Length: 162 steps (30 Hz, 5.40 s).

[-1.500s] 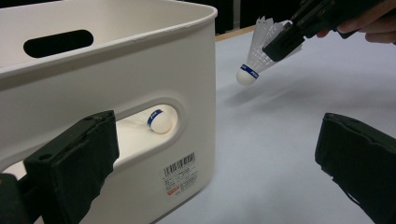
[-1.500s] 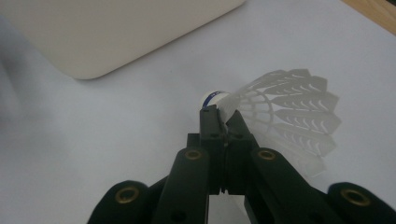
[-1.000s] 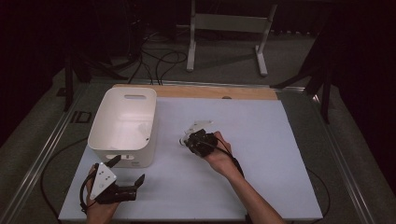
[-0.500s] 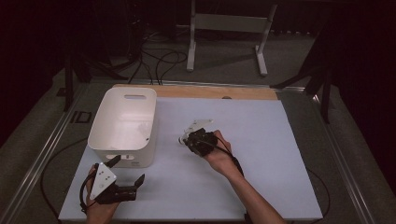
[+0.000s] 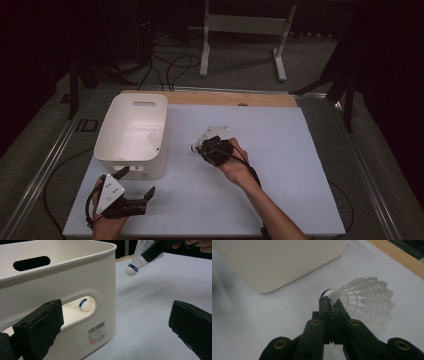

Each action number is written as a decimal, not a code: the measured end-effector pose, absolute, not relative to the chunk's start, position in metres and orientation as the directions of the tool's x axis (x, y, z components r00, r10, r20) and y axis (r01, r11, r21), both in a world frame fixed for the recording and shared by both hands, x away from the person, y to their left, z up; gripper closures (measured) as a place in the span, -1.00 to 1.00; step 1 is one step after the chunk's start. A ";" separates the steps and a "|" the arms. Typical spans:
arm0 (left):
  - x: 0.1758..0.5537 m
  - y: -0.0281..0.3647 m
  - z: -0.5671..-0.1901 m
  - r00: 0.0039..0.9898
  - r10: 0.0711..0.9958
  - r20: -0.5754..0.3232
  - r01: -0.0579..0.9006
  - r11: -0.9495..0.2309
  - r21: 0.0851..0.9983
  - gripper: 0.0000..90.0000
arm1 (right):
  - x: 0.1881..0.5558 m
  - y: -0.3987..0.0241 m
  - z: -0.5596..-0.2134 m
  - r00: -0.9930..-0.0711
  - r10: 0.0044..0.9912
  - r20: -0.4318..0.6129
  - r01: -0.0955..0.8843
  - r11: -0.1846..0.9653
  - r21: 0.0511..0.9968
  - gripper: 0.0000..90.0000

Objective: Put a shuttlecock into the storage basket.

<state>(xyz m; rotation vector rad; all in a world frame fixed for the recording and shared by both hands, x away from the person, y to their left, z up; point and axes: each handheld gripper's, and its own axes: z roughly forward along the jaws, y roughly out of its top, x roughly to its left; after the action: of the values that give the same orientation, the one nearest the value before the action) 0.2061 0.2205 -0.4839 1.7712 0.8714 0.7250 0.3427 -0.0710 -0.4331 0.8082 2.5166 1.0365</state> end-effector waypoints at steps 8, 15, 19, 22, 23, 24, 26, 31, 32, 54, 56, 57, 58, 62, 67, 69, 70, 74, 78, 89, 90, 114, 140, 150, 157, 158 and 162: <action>0.206 0.220 -0.484 0.562 0.823 0.081 0.231 -0.251 0.940 -0.99 | 0.343 -0.071 -0.429 -0.796 0.602 -0.064 0.380 0.579 0.722 0.98; 0.206 0.220 -0.484 0.563 0.823 0.082 0.231 -0.251 0.940 -0.99 | 0.344 -0.072 -0.423 -0.793 0.605 -0.073 0.375 0.579 0.724 0.98; 0.206 0.220 -0.484 0.563 0.822 0.081 0.231 -0.251 0.940 -0.99 | 0.344 -0.071 -0.422 -0.793 0.604 -0.072 0.373 0.576 0.727 0.98; 0.206 0.220 -0.484 0.564 0.822 0.083 0.230 -0.253 0.940 -0.99 | 0.344 -0.071 -0.420 -0.795 0.601 -0.080 0.367 0.582 0.726 0.98; 0.206 0.220 -0.484 0.564 0.822 0.083 0.230 -0.253 0.940 -0.99 | 0.345 -0.071 -0.419 -0.796 0.600 -0.081 0.365 0.582 0.727 0.98; 0.206 0.220 -0.484 0.563 0.822 0.083 0.230 -0.252 0.940 -0.99 | 0.345 -0.071 -0.418 -0.795 0.602 -0.081 0.365 0.580 0.728 0.98; 0.206 0.220 -0.484 0.562 0.823 0.082 0.230 -0.250 0.940 -0.99 | 0.345 -0.071 -0.417 -0.795 0.601 -0.084 0.361 0.580 0.730 0.98; 0.206 0.220 -0.484 0.562 0.824 0.080 0.231 -0.249 0.941 -0.99 | 0.345 -0.071 -0.415 -0.795 0.600 -0.088 0.359 0.583 0.729 0.98; 0.206 0.220 -0.484 0.562 0.823 0.082 0.230 -0.251 0.940 -0.99 | 0.345 -0.071 -0.414 -0.796 0.599 -0.088 0.358 0.583 0.730 0.98; 0.206 0.220 -0.484 0.562 0.823 0.082 0.230 -0.251 0.940 -0.99 | 0.346 -0.069 -0.398 -0.799 0.591 -0.112 0.331 0.587 0.739 0.98; 0.206 0.220 -0.484 0.562 0.823 0.082 0.230 -0.251 0.940 -0.99 | 0.346 -0.069 -0.397 -0.799 0.592 -0.110 0.331 0.585 0.740 0.98; 0.206 0.220 -0.484 0.562 0.823 0.082 0.230 -0.251 0.940 -0.99 | 0.346 -0.069 -0.397 -0.799 0.592 -0.110 0.331 0.585 0.740 0.98; 0.206 0.221 -0.484 0.562 0.823 0.082 0.230 -0.251 0.940 -0.99 | 0.347 -0.069 -0.395 -0.799 0.590 -0.114 0.327 0.586 0.741 0.98; 0.206 0.221 -0.484 0.562 0.823 0.082 0.229 -0.250 0.941 -0.99 | 0.347 -0.068 -0.392 -0.799 0.589 -0.116 0.324 0.586 0.743 0.98; 0.206 0.220 -0.484 0.562 0.823 0.081 0.230 -0.249 0.941 -0.99 | 0.347 -0.067 -0.389 -0.800 0.588 -0.120 0.319 0.587 0.744 0.98; 0.206 0.220 -0.484 0.562 0.823 0.082 0.229 -0.250 0.941 -0.99 | 0.348 -0.067 -0.388 -0.799 0.589 -0.123 0.317 0.586 0.746 0.98; 0.206 0.220 -0.484 0.563 0.823 0.082 0.230 -0.251 0.940 -0.99 | 0.348 -0.067 -0.387 -0.800 0.586 -0.128 0.313 0.591 0.744 0.98; 0.206 0.221 -0.484 0.563 0.823 0.082 0.230 -0.251 0.940 -0.99 | 0.349 -0.067 -0.385 -0.798 0.588 -0.129 0.313 0.588 0.746 0.98; 0.206 0.220 -0.484 0.563 0.822 0.084 0.230 -0.253 0.940 -0.99 | 0.349 -0.067 -0.383 -0.798 0.589 -0.132 0.311 0.588 0.747 0.98; 0.206 0.220 -0.484 0.563 0.822 0.082 0.230 -0.251 0.940 -0.99 | 0.351 -0.065 -0.376 -0.799 0.584 -0.145 0.296 0.592 0.750 0.98; 0.206 0.220 -0.484 0.563 0.823 0.082 0.230 -0.251 0.940 -0.99 | 0.351 -0.065 -0.375 -0.797 0.588 -0.142 0.298 0.586 0.754 0.98; 0.206 0.221 -0.484 0.563 0.822 0.081 0.229 -0.249 0.941 -0.99 | 0.353 -0.064 -0.364 -0.793 0.588 -0.159 0.280 0.584 0.762 0.98; 0.206 0.221 -0.484 0.562 0.823 0.082 0.229 -0.250 0.941 -0.99 | 0.356 -0.060 -0.348 -0.789 0.590 -0.170 0.259 0.572 0.779 0.98; 0.206 0.220 -0.484 0.563 0.822 0.082 0.230 -0.251 0.940 -0.99 | 0.360 -0.057 -0.343 -0.786 0.593 -0.175 0.252 0.566 0.785 0.98; 0.206 0.220 -0.484 0.564 0.822 0.082 0.230 -0.252 0.940 -0.99 | 0.362 -0.054 -0.338 -0.786 0.591 -0.179 0.248 0.567 0.786 0.98; 0.206 0.220 -0.484 0.564 0.822 0.082 0.230 -0.252 0.940 -0.99 | 0.362 -0.054 -0.338 -0.786 0.591 -0.179 0.248 0.567 0.786 0.98; 0.206 0.221 -0.484 0.563 0.822 0.083 0.230 -0.252 0.940 -0.99 | 0.364 -0.053 -0.337 -0.784 0.595 -0.175 0.251 0.563 0.788 0.98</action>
<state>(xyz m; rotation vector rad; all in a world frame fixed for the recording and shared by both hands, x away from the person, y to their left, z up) 0.2060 0.2206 -0.4838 1.7749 0.8700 0.7251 0.3636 -0.0532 -0.3369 0.6839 2.3745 1.1005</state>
